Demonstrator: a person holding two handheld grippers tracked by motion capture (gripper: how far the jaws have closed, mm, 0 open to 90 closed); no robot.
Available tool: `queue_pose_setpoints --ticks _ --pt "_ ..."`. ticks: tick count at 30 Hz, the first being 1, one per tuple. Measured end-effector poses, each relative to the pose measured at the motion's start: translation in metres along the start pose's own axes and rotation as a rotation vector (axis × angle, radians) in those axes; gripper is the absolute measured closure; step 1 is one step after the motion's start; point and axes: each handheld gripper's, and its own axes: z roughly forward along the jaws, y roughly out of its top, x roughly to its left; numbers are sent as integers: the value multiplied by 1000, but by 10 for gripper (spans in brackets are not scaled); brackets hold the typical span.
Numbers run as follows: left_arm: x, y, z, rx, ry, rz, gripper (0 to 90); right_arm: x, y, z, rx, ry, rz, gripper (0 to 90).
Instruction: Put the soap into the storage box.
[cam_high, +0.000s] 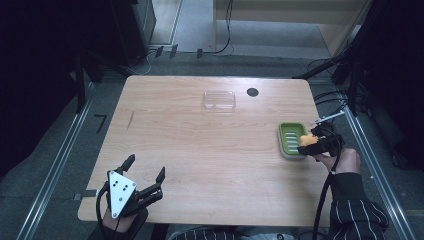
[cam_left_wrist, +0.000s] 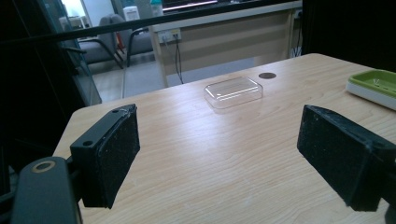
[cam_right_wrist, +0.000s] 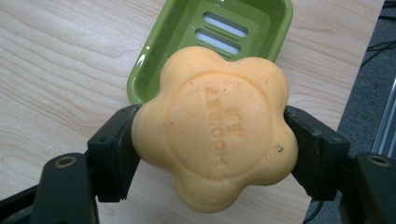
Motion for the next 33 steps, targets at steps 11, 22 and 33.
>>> queue_pose_setpoints --ticks 11,22,33 --pt "0 0 0 2 -1 0 136 0 10 5 -11 2 -7 267" --pt "1 0 0 2 0 -2 136 1 19 14 -2 -1 -20 267" --pt "1 0 0 2 0 -1 136 1 26 21 5 0 -26 267"
